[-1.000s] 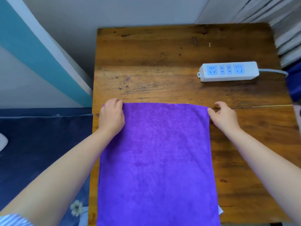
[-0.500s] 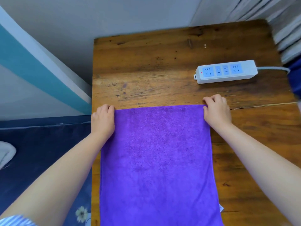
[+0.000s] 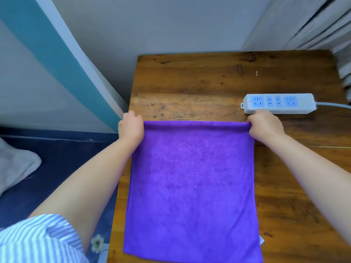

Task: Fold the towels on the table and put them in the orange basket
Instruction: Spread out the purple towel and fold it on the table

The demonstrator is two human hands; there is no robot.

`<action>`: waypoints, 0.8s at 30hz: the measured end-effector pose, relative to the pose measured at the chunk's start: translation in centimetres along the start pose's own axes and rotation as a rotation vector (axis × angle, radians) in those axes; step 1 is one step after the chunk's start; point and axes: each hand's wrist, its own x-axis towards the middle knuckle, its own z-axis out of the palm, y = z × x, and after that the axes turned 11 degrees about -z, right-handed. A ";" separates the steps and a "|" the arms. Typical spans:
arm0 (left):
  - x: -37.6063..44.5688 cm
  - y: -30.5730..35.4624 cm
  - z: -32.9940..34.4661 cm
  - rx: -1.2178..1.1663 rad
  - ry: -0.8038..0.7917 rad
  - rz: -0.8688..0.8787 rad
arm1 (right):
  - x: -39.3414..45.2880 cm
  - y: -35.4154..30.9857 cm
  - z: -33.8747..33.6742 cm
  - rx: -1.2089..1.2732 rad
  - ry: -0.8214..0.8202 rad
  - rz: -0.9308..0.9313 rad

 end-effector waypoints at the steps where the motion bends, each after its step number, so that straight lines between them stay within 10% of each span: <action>1: 0.2 0.0 -0.7 -0.020 0.045 -0.007 | 0.2 0.0 -0.6 0.014 0.075 0.023; 7: -0.7 -0.2 -3.5 -0.176 0.182 -0.039 | -1.0 -0.9 -3.4 0.106 0.489 0.058; 24: -15.9 -10.8 4.4 -0.269 0.131 0.426 | -21.1 -3.9 6.6 0.106 0.686 0.010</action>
